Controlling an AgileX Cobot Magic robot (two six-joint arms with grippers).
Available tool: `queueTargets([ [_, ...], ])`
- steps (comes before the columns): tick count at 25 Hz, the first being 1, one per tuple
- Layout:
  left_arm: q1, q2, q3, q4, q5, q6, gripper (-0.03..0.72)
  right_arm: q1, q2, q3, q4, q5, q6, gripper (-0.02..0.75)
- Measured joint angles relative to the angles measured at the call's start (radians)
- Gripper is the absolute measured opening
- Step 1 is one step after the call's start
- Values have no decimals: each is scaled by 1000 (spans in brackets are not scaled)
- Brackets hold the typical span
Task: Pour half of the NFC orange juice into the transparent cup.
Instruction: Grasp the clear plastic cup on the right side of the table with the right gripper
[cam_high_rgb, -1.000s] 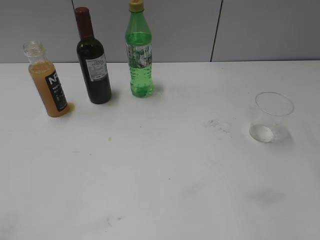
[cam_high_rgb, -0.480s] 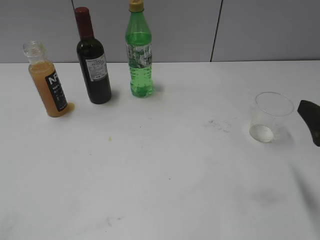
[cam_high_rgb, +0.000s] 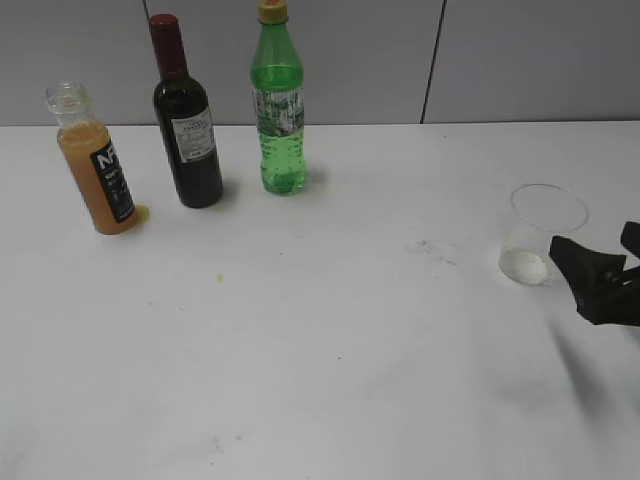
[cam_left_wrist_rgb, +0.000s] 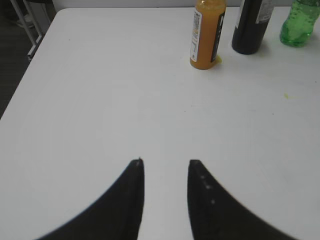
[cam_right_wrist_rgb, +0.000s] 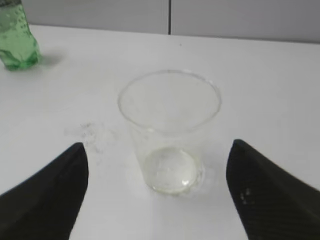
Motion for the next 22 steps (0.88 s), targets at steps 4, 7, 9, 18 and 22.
queueTargets([
  [4, 0, 0, 0, 0, 0, 0, 240, 0, 117, -2, 40, -8, -52, 666],
  [7, 0, 0, 0, 0, 0, 0, 240, 0, 179, -24, 46, -8, -61, 666],
  [9, 0, 0, 0, 0, 0, 0, 240, 0, 206, -44, 43, -10, -64, 665],
  [18, 0, 0, 0, 0, 0, 0, 240, 0, 323, -127, 38, -10, -65, 656],
  [22, 0, 0, 0, 0, 0, 0, 240, 0, 356, -163, 6, -10, -65, 648],
])
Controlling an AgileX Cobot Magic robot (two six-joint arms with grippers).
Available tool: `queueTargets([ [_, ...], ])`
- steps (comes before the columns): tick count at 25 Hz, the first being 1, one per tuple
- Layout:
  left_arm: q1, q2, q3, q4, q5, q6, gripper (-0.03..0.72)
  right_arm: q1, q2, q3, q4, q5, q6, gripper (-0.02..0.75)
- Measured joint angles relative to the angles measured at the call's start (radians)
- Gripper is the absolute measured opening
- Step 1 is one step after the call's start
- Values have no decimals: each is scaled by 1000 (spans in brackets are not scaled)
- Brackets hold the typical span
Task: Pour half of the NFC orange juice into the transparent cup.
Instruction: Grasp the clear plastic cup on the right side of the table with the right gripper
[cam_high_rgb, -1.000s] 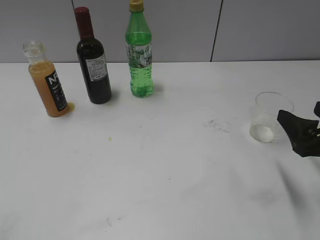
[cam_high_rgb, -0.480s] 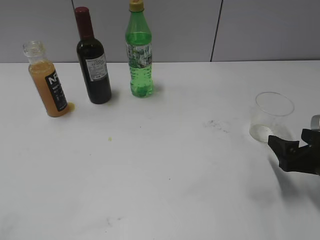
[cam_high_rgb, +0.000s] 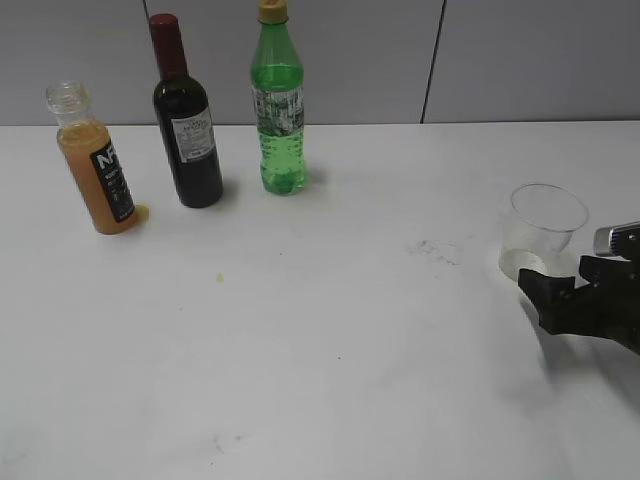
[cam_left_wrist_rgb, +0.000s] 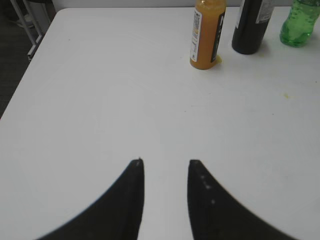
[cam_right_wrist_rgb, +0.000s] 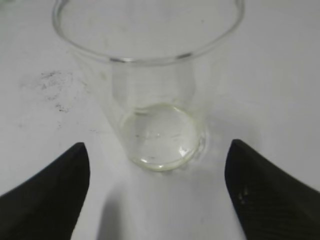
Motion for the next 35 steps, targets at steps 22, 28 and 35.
queueTargets([
  [22, 0, 0, 0, 0, 0, 0, 240, 0, 111, -165, -50, -3, 45, 626],
  [28, 0, 0, 0, 0, 0, 0, 240, 0, 111, -205, -55, -5, 46, 623],
  [35, 0, 0, 0, 0, 0, 0, 240, 0, 144, -250, -63, -9, 53, 613],
])
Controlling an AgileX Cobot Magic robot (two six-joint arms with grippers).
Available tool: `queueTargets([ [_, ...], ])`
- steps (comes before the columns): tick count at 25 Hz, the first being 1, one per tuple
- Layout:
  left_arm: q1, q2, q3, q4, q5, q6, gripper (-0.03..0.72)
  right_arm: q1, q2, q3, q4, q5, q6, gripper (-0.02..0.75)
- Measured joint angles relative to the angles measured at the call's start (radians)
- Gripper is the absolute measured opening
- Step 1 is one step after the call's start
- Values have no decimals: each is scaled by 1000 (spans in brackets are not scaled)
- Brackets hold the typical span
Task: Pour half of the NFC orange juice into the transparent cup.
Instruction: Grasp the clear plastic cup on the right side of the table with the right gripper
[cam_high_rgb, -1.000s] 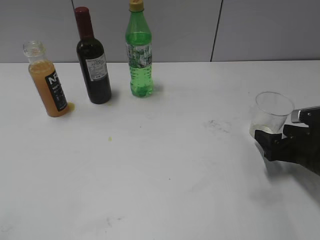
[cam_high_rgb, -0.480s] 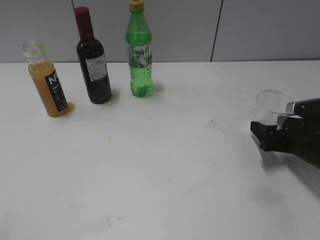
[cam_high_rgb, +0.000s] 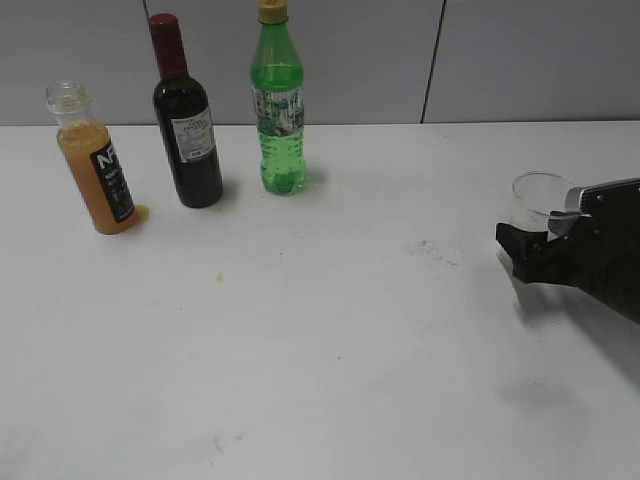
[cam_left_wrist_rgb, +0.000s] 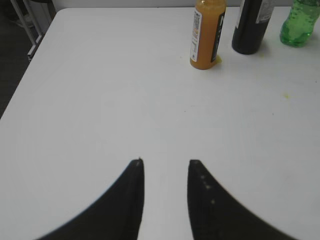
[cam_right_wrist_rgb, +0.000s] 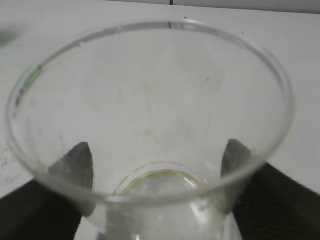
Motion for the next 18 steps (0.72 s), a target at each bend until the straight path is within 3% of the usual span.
queueTargets([
  [12, 0, 0, 0, 0, 0, 0, 239, 0, 48, -10, -7, 0, 12, 590],
  [18, 0, 0, 0, 0, 0, 0, 239, 0, 48, -10, -19, 0, 12, 538],
])
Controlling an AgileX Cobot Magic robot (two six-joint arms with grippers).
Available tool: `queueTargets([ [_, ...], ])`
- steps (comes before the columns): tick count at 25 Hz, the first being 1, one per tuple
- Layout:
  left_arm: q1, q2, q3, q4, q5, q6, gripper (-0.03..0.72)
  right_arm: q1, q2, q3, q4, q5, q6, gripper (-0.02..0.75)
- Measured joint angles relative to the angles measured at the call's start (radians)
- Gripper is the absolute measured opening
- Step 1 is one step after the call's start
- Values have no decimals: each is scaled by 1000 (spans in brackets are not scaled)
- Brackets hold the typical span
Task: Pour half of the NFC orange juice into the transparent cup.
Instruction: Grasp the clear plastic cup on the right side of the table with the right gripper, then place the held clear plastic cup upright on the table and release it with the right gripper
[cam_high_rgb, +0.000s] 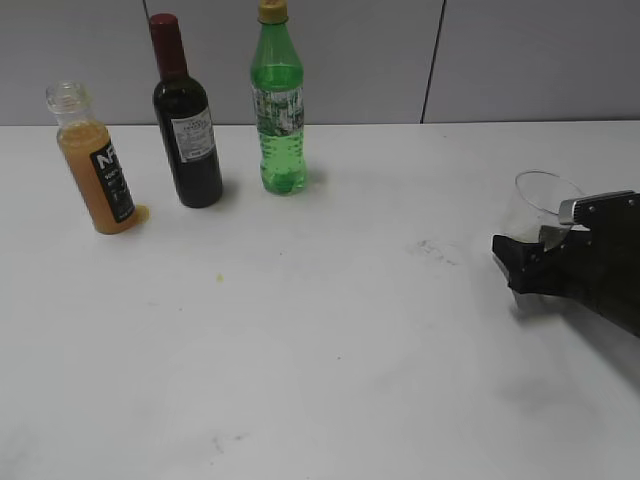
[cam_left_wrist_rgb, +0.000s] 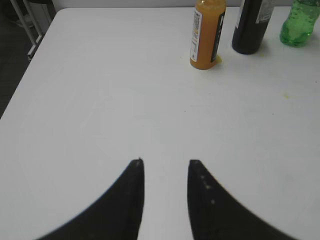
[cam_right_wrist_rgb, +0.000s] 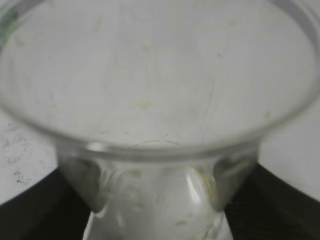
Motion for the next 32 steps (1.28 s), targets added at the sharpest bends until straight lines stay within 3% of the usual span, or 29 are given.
queueTargets([
  [4, 0, 0, 0, 0, 0, 0, 239, 0, 0, 0, -13, 0, 0, 538],
  [8, 0, 0, 0, 0, 0, 0, 239, 0, -24, -1, -96, 2, 0, 538],
  [16, 0, 0, 0, 0, 0, 0, 239, 33, -96, -32, -438, 1, 23, 538],
  [19, 0, 0, 0, 0, 0, 0, 239, 115, -96, -67, -473, 3, 55, 538],
  [28, 0, 0, 0, 0, 0, 0, 239, 478, -72, -298, -486, 54, 126, 534],
  [32, 0, 0, 0, 0, 0, 0, 239, 570, 4, -412, -487, 121, 194, 534],
])
